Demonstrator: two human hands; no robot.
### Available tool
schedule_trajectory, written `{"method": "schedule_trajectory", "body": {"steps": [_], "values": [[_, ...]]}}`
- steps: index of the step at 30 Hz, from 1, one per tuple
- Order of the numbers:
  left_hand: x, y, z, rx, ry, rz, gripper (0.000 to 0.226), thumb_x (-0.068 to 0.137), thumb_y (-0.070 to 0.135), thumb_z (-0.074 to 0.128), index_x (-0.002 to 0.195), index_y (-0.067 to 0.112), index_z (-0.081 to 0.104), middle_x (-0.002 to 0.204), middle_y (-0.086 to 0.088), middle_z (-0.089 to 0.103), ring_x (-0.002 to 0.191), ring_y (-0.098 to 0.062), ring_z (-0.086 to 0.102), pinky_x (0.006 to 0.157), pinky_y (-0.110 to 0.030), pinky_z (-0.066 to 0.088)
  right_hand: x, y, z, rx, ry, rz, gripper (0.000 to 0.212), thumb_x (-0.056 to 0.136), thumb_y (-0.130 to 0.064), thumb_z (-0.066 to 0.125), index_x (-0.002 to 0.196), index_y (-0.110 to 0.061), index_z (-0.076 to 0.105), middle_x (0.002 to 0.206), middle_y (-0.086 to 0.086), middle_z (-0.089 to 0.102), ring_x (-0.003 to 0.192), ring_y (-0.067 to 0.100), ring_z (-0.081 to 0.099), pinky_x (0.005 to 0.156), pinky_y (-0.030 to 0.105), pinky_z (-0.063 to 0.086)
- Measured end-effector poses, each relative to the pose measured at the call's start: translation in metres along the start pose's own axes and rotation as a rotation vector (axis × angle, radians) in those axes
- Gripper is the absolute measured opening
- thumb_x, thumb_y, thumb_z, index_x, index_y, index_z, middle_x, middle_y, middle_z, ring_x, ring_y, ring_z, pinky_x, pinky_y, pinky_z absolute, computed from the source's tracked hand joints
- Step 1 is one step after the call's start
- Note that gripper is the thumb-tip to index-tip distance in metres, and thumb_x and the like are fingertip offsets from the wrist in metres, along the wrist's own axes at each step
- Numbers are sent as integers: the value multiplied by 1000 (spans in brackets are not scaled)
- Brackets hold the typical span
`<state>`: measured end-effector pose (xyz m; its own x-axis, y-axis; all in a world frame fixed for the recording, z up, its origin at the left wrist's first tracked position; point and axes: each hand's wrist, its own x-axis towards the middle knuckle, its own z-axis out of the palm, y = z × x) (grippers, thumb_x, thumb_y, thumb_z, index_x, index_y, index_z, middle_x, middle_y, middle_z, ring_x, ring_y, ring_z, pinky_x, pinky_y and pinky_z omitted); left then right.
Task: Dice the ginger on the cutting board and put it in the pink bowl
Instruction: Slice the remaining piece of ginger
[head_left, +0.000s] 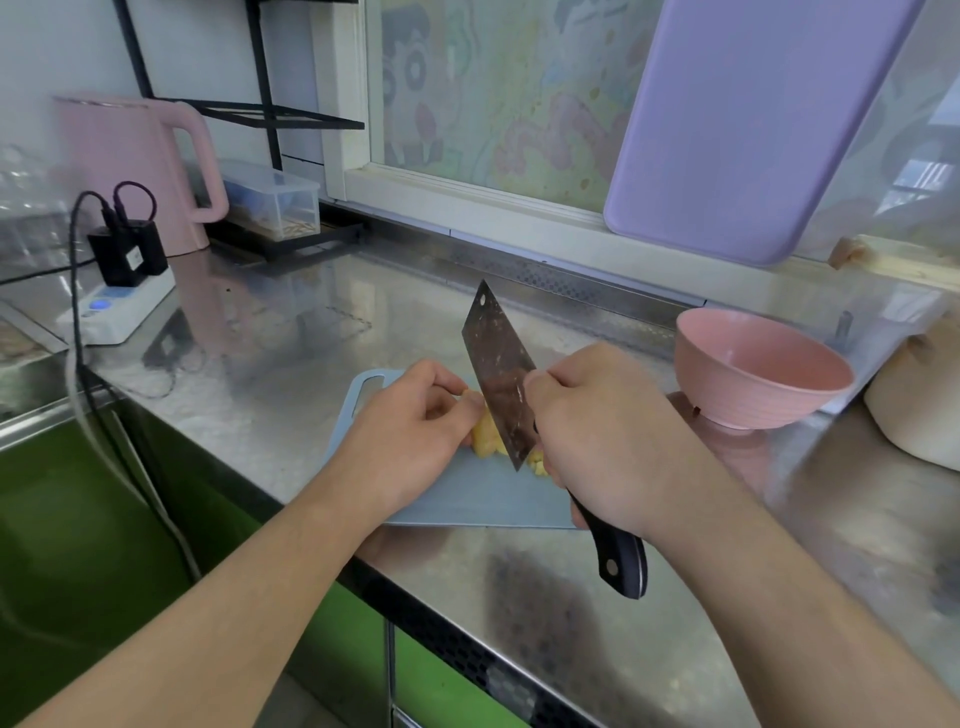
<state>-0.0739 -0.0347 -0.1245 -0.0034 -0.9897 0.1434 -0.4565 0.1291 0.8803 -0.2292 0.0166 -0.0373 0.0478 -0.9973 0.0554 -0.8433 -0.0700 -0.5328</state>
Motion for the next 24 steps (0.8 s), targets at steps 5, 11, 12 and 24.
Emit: {"method": "schedule_trajectory", "body": {"steps": [5, 11, 12, 24], "values": [[0, -1, 1, -9, 8, 3, 19, 100, 47, 62, 101, 28, 62, 82, 13, 77, 91, -9, 69, 91, -36, 52, -1, 0, -1, -32, -14, -13, 41, 110, -21, 42, 69, -15, 45, 66, 3, 49, 73, 29, 56, 72, 41, 53], [1, -2, 0, -3, 15, 0, 19, 100, 46, 63, 102, 27, 61, 82, 13, 77, 92, -10, 69, 92, -37, 52, -1, -1, -1, -59, -38, -14, 35, 111, -23, 42, 82, -8, 55, 69, 4, 49, 75, 28, 55, 71, 36, 48], [2, -3, 1, 0, 17, 2, 19, 100, 46, 63, 102, 27, 61, 82, 13, 77, 92, -10, 69, 92, -37, 53, -2, -1, -2, -61, -45, -16, 33, 111, -23, 42, 85, -7, 56, 70, 5, 50, 75, 28, 55, 71, 36, 48], [2, -5, 1, -13, 32, 13, 20, 98, 48, 65, 102, 29, 60, 84, 17, 76, 96, -12, 70, 96, -43, 52, -6, -6, -2, -116, -56, 23, 40, 110, -21, 45, 70, -13, 46, 65, 0, 43, 70, 23, 49, 70, 33, 43]]}}
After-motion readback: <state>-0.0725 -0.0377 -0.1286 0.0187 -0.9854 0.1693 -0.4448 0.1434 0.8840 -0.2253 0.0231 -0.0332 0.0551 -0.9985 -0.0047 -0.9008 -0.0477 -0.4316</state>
